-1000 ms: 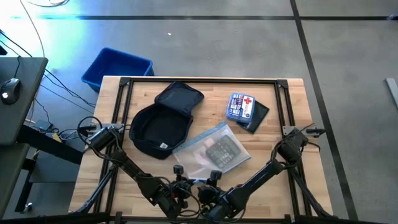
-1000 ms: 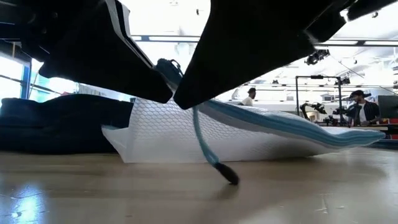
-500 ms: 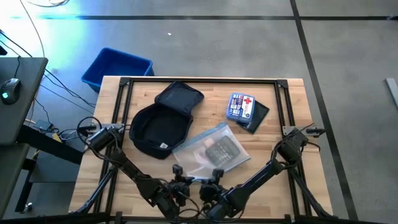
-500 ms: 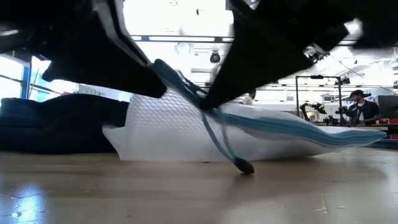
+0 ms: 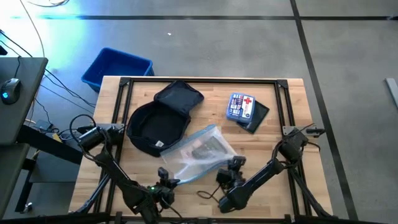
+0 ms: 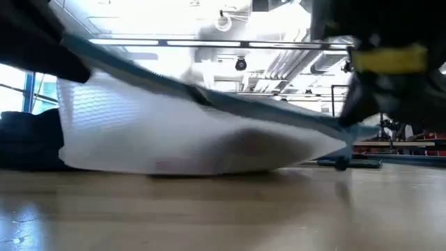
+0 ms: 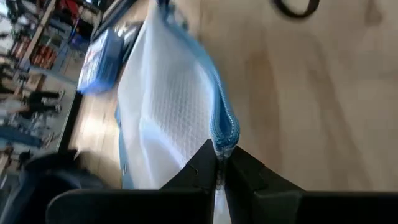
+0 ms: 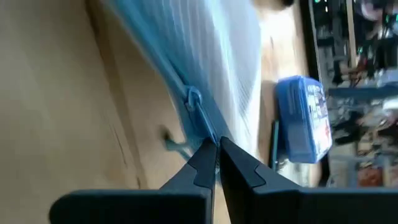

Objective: Unpack backpack
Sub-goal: Open the transparent zip bag, then remove the calculator from the transparent zip bag

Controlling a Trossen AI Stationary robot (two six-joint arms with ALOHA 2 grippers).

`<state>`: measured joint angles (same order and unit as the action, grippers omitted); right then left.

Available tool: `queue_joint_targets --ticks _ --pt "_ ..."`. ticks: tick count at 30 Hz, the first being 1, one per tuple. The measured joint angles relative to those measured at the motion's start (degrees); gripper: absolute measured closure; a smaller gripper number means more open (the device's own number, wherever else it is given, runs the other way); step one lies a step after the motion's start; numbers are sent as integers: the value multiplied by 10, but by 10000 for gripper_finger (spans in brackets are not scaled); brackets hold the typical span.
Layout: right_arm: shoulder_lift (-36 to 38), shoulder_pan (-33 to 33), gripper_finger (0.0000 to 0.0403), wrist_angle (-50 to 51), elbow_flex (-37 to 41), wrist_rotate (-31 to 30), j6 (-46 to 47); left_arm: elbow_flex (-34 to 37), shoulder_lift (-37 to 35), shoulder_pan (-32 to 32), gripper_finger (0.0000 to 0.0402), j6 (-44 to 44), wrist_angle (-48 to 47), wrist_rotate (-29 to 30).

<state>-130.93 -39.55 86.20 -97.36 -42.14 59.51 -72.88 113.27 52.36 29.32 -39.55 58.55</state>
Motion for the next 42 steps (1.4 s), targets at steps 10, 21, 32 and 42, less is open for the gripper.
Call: queue_joint_targets --ticks 10,21,32,42 --pt "15 -6 402 12 165 113 87 0 1 -1 401 48 -74 -123" --pt "48 -65 402 8 110 30 151 -88 -5 -5 351 66 -103 -225" --pt "48 -95 365 -94 67 -133 69 -149 -3 -9 297 38 -41 -182" --pt "48 -74 253 -559 99 -60 -448 -132 19 -60 277 32 -30 9"
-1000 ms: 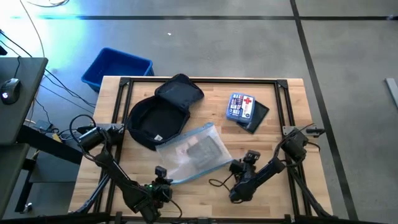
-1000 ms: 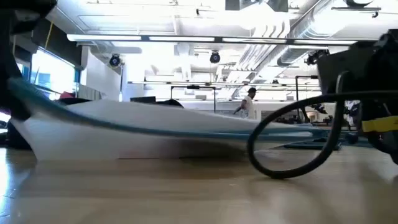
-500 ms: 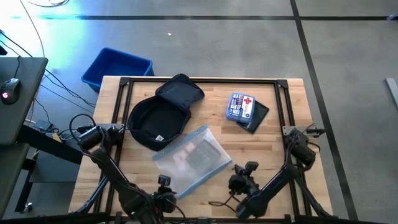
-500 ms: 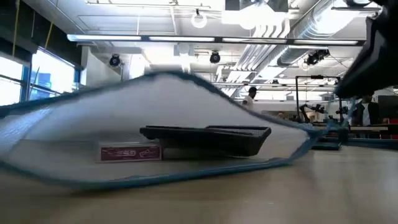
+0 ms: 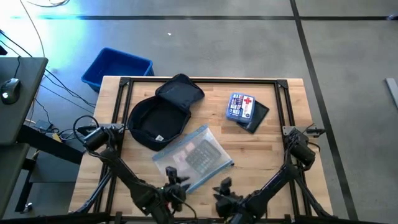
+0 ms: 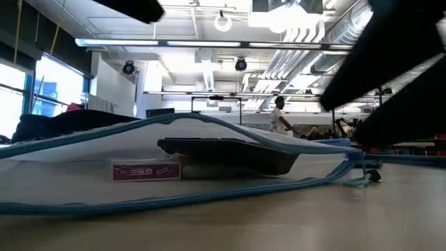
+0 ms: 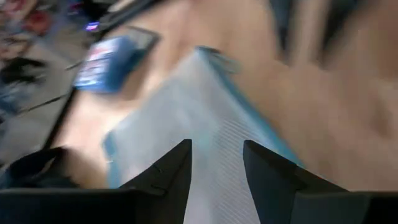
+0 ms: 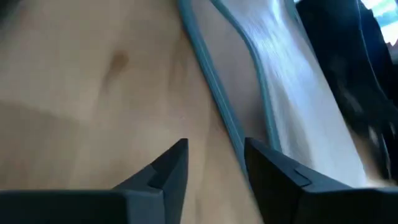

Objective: Unpack backpack
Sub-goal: Remove the calculator from the transparent zip bag

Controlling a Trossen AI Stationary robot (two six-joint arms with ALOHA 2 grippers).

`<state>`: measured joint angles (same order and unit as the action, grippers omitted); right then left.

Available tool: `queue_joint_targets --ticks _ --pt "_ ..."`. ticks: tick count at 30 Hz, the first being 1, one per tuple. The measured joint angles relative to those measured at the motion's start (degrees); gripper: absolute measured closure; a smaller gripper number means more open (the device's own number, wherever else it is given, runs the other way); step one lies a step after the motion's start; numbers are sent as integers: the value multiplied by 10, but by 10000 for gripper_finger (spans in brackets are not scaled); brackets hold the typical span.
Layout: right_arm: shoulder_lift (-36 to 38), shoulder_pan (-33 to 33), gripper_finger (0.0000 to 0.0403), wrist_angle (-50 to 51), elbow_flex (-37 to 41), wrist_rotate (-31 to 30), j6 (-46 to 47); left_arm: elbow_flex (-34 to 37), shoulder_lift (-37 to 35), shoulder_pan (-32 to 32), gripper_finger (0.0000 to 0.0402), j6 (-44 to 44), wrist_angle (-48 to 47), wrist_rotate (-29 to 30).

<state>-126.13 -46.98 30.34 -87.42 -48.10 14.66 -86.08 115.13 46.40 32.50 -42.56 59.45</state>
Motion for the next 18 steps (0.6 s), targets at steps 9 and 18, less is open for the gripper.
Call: queue_joint_targets --ticks 9,18 --pt "-9 70 244 -81 14 194 -93 0 0 -43 288 233 -192 -21" --pt "-22 81 260 -111 14 45 -129 34 3 -44 296 335 -252 -47"
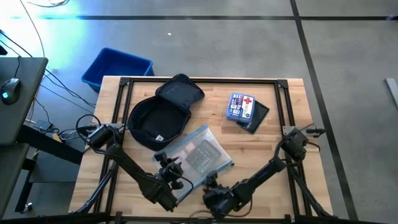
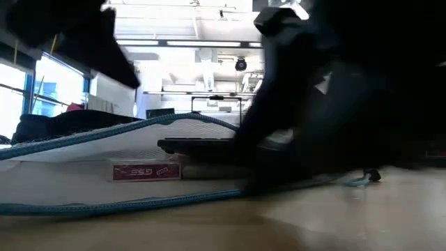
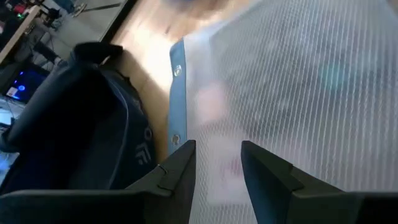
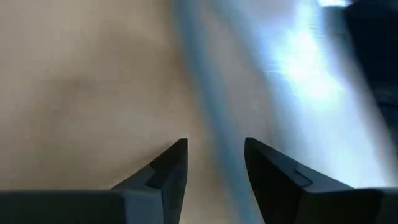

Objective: Unpack backpack
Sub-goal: Remove the calculator from the transparent zip bag

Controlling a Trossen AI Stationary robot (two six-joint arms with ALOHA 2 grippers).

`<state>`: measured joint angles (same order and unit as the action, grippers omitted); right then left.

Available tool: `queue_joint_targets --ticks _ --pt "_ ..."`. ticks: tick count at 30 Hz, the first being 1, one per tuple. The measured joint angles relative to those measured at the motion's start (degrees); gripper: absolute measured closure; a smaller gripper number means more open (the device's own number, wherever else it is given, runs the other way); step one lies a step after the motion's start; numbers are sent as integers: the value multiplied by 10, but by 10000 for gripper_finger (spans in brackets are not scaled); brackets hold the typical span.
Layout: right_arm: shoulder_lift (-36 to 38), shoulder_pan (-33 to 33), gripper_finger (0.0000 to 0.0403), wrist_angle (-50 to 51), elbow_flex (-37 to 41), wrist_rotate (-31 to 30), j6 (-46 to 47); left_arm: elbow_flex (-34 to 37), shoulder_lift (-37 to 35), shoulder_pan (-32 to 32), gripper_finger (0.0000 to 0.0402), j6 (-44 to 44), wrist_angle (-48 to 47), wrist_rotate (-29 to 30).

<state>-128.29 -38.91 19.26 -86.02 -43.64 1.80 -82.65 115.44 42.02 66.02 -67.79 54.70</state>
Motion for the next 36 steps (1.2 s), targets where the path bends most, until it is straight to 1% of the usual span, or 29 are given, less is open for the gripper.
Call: queue_joint_targets --ticks 2,3,7,9,12,14,16,22,25,30,31,32,36 --pt "1 3 260 -1 -1 -47 -5 25 0 0 296 -22 40 -9" --pt "1 4 260 0 -1 -60 -6 38 0 0 296 -35 60 -14" --pt "1 9 261 4 -1 -103 -8 85 0 -9 296 -80 140 -21" --pt "1 15 261 20 -2 -107 -5 104 0 -16 296 -106 183 -36" --pt "1 24 259 44 -1 -98 0 119 0 -25 296 -148 232 -60" --pt "1 33 252 51 -1 -60 1 124 0 -31 296 -168 254 -71" --pt "1 38 237 53 -1 -27 -1 125 -1 -35 296 -173 264 -75" --pt "4 35 167 50 5 -19 -53 125 -1 -38 296 -178 269 -78" --pt "3 27 147 55 5 -35 -72 125 -1 -38 296 -178 271 -79" --pt "4 11 144 60 5 -16 -97 125 -1 -38 296 -178 273 -81" --pt "3 7 145 63 6 0 -99 125 -1 -38 296 -178 273 -82" --pt "1 1 147 64 7 -11 -103 125 -1 -38 296 -178 273 -83" --pt "1 -14 148 66 7 -20 -119 124 -1 -37 296 -179 275 -86"
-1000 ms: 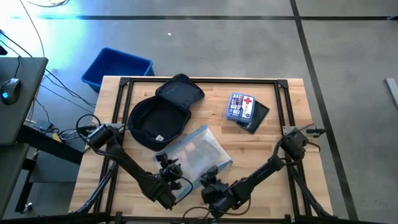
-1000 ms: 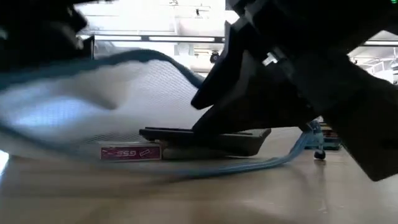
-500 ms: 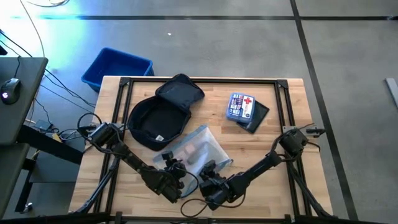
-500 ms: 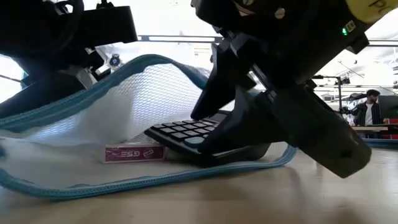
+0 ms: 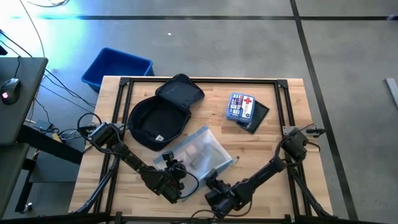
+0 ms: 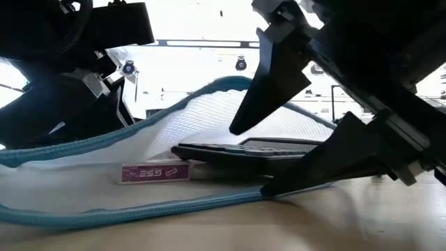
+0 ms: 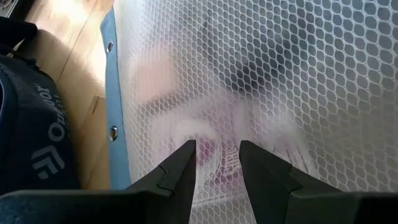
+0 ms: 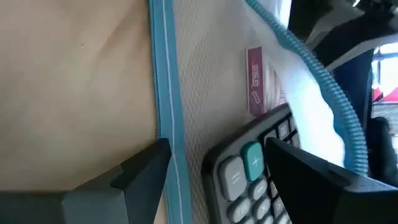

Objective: Unpack backpack
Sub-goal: Remove the calculator from the transparent zip bag

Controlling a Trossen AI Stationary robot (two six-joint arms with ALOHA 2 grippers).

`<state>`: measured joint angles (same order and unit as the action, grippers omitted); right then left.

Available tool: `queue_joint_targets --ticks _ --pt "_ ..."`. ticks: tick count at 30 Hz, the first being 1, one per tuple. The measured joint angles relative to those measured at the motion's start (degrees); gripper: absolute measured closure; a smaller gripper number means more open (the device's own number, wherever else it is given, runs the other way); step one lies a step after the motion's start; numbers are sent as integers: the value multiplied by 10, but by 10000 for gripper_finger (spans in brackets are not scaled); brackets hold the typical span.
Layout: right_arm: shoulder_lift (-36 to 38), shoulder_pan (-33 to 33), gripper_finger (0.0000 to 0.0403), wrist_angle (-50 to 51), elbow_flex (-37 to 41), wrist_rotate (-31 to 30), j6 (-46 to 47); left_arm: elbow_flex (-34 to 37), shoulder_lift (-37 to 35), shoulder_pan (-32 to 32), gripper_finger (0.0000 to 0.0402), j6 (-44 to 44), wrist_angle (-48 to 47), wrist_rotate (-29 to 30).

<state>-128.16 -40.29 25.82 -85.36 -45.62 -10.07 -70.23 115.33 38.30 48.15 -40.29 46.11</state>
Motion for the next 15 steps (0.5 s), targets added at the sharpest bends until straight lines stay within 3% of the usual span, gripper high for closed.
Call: queue_joint_targets --ticks 5,15 --pt "0 5 148 27 0 -36 48 0 0 0 296 0 0 -2" --pt "-2 65 163 49 0 -43 96 0 0 0 296 -16 16 -4"
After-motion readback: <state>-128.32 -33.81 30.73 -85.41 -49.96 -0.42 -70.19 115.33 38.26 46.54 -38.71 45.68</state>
